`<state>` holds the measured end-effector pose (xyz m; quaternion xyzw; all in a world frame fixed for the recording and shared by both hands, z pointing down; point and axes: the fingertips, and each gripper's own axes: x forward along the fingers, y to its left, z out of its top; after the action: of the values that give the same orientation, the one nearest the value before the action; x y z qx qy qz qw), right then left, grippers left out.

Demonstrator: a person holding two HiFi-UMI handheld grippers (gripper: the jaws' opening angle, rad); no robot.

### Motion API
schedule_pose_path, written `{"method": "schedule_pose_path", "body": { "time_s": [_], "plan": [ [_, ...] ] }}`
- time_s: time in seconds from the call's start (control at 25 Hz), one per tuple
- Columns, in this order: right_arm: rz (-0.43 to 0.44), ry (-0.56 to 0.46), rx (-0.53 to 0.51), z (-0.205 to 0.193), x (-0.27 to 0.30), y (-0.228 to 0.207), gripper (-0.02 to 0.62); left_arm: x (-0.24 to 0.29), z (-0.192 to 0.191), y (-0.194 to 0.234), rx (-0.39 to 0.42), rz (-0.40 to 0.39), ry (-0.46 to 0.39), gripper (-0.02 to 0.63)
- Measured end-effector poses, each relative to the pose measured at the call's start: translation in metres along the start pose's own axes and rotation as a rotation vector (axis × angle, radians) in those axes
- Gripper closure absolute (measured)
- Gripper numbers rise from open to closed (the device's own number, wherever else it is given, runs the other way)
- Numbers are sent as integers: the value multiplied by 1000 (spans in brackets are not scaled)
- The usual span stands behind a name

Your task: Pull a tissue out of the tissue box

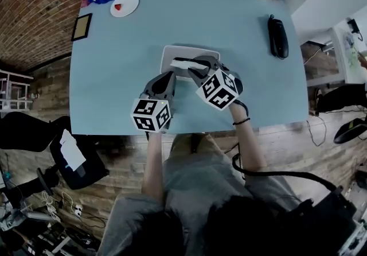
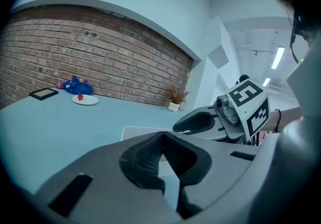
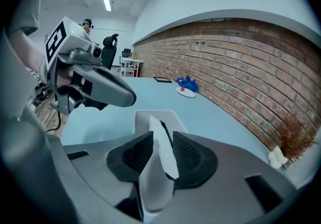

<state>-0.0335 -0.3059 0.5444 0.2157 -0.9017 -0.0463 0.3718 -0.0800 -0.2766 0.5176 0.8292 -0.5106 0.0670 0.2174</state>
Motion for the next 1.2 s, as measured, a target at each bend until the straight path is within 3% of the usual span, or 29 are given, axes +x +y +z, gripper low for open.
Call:
{"method": "schedule_pose_path", "body": {
  "time_s": [0.4,0.64,0.72,1.2],
  "plan": [
    [84,101,-83,-11,26,5,489,6,-7,10,-16,-7,19,603],
    [64,142,-119,-13,32,2,505,3,-10,14,-22,-8,23,603],
    [46,150,-136,-13,32,-1,583,3,-11,14,-24,-8,24,603],
    [7,121,-99,-3,23,-6,594,0,-12,8,-14,-28,24,603]
  ]
}}
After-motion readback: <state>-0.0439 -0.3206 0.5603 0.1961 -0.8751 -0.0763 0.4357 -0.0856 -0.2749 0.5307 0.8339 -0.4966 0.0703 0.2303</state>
